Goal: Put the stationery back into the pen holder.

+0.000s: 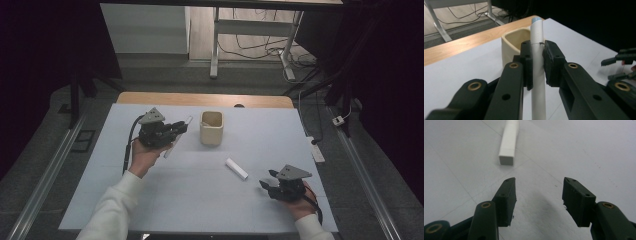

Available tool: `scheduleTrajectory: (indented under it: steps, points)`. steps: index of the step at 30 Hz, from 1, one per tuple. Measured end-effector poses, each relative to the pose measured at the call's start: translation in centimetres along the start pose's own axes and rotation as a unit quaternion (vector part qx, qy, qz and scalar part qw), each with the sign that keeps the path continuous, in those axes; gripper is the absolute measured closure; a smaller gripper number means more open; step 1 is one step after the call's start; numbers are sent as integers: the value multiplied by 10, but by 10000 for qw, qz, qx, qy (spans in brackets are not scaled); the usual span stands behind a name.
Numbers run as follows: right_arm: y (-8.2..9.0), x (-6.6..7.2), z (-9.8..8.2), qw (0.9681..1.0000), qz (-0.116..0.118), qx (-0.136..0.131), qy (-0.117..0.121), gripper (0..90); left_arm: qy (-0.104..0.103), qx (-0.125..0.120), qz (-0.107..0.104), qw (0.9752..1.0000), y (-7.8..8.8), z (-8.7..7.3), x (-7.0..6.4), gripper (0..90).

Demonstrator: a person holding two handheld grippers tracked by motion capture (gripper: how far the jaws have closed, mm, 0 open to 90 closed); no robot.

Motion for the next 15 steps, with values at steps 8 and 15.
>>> scheduleTrajectory:
  steps: [8,15]
  points:
    - [-1,0,0,10000,-15,18,6,431,36,-167,13,9999,-3,15,1,776]
    - [-1,-2,-1,10000,-55,40,-26,425,5,-231,81,9997,-5,23,3,776]
Point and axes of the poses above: each handheld gripper's, and its own axes: y roughly backward along the jaws, z roughly out of its top, x roughly to its left, the point moved 3 cm from there along -y, roughly forward along the jaws, and after that the axes turned 12 degrees about x, right-handed, at the moved point
